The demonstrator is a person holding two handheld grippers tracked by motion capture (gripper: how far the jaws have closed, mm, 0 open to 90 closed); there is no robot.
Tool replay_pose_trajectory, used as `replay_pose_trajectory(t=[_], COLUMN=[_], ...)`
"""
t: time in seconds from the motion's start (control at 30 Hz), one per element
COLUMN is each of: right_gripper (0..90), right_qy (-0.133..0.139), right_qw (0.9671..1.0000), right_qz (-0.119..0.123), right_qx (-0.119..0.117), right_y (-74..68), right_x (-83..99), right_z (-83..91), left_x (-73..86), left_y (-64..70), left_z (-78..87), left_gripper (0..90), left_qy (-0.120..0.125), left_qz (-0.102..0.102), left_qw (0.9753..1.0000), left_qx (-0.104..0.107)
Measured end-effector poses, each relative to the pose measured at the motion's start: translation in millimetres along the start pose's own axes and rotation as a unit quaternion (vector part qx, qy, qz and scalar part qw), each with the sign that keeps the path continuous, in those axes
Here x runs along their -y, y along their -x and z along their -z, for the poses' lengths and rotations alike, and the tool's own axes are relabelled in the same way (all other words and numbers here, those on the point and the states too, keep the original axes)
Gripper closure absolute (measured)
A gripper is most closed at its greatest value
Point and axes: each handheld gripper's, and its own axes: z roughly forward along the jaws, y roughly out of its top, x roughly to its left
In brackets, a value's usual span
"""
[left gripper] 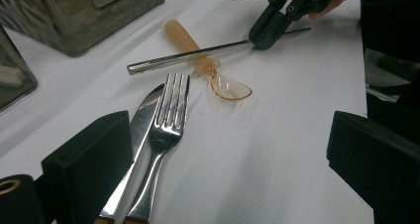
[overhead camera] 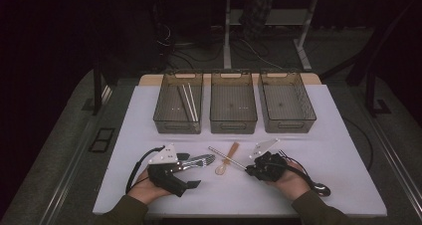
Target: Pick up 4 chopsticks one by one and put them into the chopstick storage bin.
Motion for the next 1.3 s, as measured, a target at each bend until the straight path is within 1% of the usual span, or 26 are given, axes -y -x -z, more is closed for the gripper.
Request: replay_pose_trajectory(t=[0.1,0.17,0.3,0.47,0.57,0.7,0.93,1.13,1.23,1.3], right_gripper=[85.3,85.3,85.3,85.2,85.2,85.2,85.2,85.2,85.2,85.2], right_qy=[0.004,0.008,0.02,0.034,0.045,0.057,0.08,0.105,0.112,0.121], right_qw=[0.9999,0.9999,0.9995,0.999,0.9984,0.9977,0.9958,0.9931,0.9924,0.991], right_qz=[-0.006,-0.005,-0.016,-0.021,-0.026,-0.028,-0.041,-0.05,-0.049,-0.054], right_qx=[-0.008,-0.012,-0.02,-0.022,-0.022,-0.021,-0.017,-0.016,-0.014,-0.014], right_y=[2.3,3.4,5.1,7.6,9.6,12.7,19.7,25.7,27.2,29.3], right_x=[0.3,0.4,0.9,1.2,0.1,-2.0,-7.8,-16.2,-20.1,-22.8], right_z=[1.0,2.3,5.4,10.8,14.5,19.1,24.4,28.9,30.3,30.9], left_x=[0.0,0.0,-0.3,-0.1,0.7,1.2,2.4,2.9,3.0,3.1], left_y=[0.0,0.0,0.0,0.0,-0.8,-1.1,-1.9,-2.2,-3.2,-3.6], left_z=[0.4,0.4,0.6,0.4,0.3,0.7,-1.9,-2.3,-1.6,-1.8], left_gripper=[2.7,2.7,2.7,2.7,2.7,2.7,2.7,2.7,2.7,2.7], left_qy=[0.0,0.0,0.0,-0.001,0.001,0.003,-0.002,-0.001,-0.002,-0.003], left_qz=[0.0,0.0,-0.001,-0.002,0.003,0.004,0.007,0.01,0.01,0.01], left_qw=[1.0,1.0,1.0,1.0,1.0,1.0,1.0,0.9999,0.9999,0.9999], left_qx=[0.0,0.0,0.0,0.001,0.0,0.0,-0.002,-0.003,-0.005,-0.007])
